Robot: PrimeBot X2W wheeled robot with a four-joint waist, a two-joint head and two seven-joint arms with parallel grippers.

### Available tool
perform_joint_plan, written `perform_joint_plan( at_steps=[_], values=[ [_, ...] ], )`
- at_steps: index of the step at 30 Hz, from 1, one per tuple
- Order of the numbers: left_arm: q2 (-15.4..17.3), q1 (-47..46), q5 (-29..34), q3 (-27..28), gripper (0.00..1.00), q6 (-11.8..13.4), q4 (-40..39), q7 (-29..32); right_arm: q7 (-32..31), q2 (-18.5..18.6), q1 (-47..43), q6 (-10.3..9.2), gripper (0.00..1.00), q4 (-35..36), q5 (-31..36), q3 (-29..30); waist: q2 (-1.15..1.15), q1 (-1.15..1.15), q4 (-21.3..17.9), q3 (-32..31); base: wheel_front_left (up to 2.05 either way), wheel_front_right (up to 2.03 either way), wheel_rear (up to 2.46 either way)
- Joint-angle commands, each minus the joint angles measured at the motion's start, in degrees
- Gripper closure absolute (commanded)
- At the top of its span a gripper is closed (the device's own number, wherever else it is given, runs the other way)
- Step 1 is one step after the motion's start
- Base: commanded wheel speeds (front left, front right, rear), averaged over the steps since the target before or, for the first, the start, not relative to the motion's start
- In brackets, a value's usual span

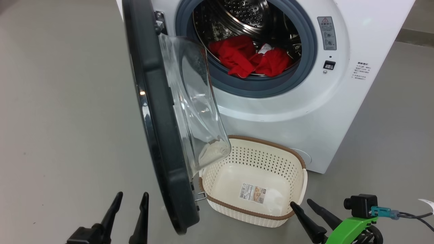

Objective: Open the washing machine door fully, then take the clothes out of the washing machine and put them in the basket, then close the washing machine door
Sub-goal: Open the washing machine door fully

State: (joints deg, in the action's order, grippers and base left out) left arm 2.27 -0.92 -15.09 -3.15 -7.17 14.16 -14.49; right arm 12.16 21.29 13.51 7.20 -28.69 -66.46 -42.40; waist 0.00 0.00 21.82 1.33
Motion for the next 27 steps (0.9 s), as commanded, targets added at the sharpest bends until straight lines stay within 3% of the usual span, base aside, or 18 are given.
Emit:
perform_joint_plan(
  at_steps=[1, 5, 27],
  values=[
    [0.6, -0.7, 0.3, 2.0, 0.0, -0.3, -0.9, -0.5, 1.6, 0.9, 1.8, 0.29, 0.0, 0.2, 1.6, -0.9, 0.0, 0.0, 0.0, -0.1, 0.0, 0.0, 0.0],
    [0.6, -0.6, 0.4, 1.9, 0.0, -0.3, -0.9, -0.5, 2.8, 0.2, 1.9, 0.29, 0.0, -0.9, 4.7, -0.1, 0.0, 0.0, 0.0, -0.2, 0.0, 0.0, 0.0],
    [0.6, -0.6, 0.3, 1.9, 0.0, -0.3, -0.9, -0.5, 2.8, -7.8, -7.6, 0.29, 0.0, 7.9, 32.6, 21.9, 0.0, 0.0, 0.0, 0.0, 0.0, 0.0, 0.0]
  ],
)
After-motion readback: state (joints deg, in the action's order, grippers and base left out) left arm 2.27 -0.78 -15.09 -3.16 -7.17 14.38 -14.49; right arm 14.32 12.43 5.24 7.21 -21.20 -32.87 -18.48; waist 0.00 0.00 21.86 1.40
